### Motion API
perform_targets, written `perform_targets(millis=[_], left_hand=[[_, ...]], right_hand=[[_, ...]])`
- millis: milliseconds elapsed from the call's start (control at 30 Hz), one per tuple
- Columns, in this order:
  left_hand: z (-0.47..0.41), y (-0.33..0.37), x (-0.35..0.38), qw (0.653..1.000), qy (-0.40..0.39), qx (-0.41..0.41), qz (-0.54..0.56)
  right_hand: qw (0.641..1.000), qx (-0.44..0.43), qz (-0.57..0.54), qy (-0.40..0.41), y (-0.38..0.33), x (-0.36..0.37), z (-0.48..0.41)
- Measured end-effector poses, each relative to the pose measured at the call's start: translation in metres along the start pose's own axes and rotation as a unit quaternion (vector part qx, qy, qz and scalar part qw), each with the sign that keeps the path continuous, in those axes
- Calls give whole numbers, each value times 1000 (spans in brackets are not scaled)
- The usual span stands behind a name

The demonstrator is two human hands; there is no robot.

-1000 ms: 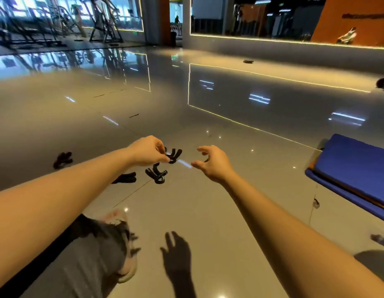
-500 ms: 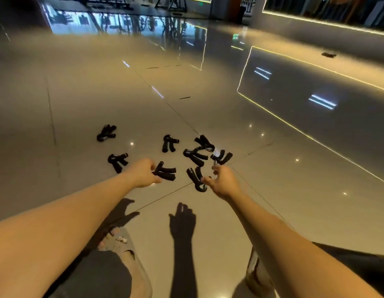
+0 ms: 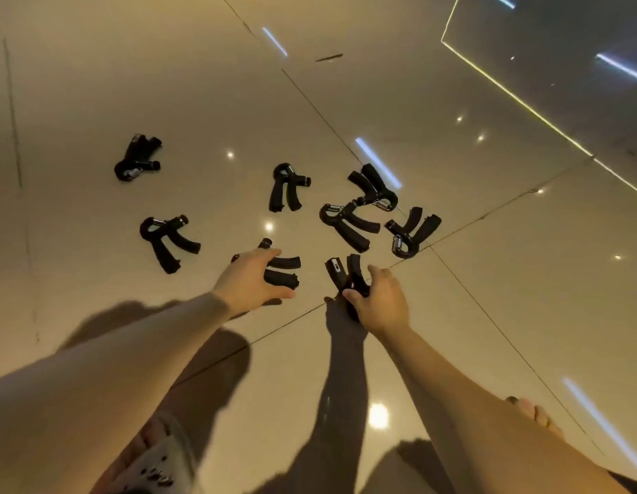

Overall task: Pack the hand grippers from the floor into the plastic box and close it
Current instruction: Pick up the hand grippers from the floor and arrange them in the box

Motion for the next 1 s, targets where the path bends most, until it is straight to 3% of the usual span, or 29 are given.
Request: perform_targets(millis=[100, 267, 433, 700, 1000], left_hand=[[-28, -8, 10, 996, -11, 37, -81], [-58, -16, 20, 989, -23, 94, -113], [-70, -13, 35, 979, -8, 131, -155], [-74, -5, 37, 985, 25, 134, -109], [-38, 66, 20, 979, 47, 184, -71]], right_hand=[[1000, -1, 22, 1, 7, 23, -24], [990, -18, 127, 53, 1, 45, -42], [985, -64, 143, 77, -3, 51, -46], [993, -61, 77, 63, 14, 42, -41], [991, -32, 12, 126, 17, -8, 20]])
Point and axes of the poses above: each hand's wrist, its own z-axis away from the middle knuckle, its own x-axis out of the palm, y = z × x, the point moved 8 cm from there along -z, towards the middle knuckle, and after that the axes turned 7 degrees about -y, right-handed, at the moved point
